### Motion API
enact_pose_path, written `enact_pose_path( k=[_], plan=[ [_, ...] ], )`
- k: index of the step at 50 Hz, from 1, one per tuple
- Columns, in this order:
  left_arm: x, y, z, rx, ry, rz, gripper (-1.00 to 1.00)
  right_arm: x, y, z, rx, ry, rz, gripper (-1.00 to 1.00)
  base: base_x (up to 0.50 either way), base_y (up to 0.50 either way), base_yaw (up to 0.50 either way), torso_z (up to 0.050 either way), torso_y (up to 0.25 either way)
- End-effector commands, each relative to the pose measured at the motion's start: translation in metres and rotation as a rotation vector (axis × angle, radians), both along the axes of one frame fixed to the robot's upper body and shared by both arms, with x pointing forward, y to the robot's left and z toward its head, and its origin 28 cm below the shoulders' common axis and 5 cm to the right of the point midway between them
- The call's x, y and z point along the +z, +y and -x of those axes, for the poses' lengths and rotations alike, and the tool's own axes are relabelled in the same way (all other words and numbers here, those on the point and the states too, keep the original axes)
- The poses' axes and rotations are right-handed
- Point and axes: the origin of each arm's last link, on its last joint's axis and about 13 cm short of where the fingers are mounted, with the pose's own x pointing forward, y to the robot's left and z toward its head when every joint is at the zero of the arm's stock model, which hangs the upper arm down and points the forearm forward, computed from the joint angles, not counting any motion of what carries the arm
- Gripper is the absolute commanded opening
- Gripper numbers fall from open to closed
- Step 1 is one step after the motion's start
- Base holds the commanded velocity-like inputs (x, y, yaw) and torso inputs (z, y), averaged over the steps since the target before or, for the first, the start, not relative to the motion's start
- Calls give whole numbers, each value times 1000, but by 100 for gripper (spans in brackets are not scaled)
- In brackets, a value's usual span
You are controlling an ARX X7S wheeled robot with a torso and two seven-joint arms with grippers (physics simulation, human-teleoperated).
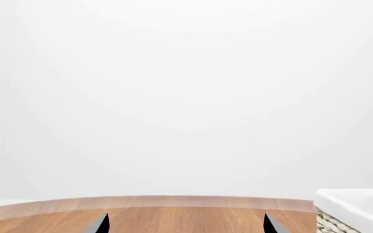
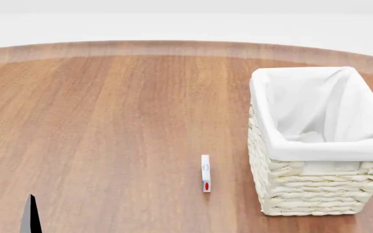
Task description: Pick up the tomato sauce, and put it in the basket.
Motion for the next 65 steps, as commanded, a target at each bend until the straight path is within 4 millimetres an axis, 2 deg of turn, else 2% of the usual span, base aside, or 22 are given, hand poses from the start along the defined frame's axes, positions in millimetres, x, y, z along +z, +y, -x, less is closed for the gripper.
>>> enact_pose_path(
  k=[1, 22, 32, 51, 65],
  plan=[
    [-1, 0, 0, 0, 0, 0, 100, -8, 0, 0, -1, 18, 14, 100, 0, 0, 0, 0, 0],
    [-2, 0, -1, 1, 1, -1, 100, -25, -1, 1, -3, 58, 31, 100, 0, 0, 0, 0, 0],
    [-2, 0, 0, -1, -1, 0, 100, -26, 1, 4, 5, 76, 35, 100, 0, 0, 0, 0, 0],
    [1, -1, 2, 1, -2, -2, 100, -47, -2, 5, 1, 108, 37, 100, 0, 0, 0, 0, 0],
    [-1, -1, 2, 1, -2, -5, 100, -54, -4, 6, -2, 133, 35, 100, 0, 0, 0, 0, 0]
  ],
)
